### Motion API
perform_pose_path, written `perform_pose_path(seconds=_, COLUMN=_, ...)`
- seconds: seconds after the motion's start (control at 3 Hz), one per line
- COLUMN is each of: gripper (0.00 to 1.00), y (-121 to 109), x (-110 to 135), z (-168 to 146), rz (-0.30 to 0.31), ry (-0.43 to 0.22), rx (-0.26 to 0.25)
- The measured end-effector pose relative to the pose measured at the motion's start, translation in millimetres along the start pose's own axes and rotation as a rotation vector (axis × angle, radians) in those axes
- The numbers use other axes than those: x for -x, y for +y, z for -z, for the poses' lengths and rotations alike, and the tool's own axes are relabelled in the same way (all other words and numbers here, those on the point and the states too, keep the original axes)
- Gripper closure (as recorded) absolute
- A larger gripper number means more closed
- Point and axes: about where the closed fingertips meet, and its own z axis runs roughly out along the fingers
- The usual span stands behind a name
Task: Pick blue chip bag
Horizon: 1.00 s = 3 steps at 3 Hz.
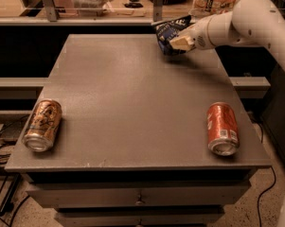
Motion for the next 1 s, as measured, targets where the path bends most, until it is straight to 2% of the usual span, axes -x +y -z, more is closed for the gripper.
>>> perform_pose_path(seconds=0.33, gripper=1.00, y=-10.9, x=41.1, z=26.7, rz=0.095, ry=-0.065, rx=-0.024)
perform_pose_path(seconds=0.67, gripper=1.00, y=-16.6, x=91.1, z=56.6, rz=0.209, ry=-0.131, rx=-0.051)
perform_pose_path(seconds=1.0, gripper=1.00, y=-18.5, x=97.8, z=60.5, rz=0.227, ry=-0.140, rx=-0.058)
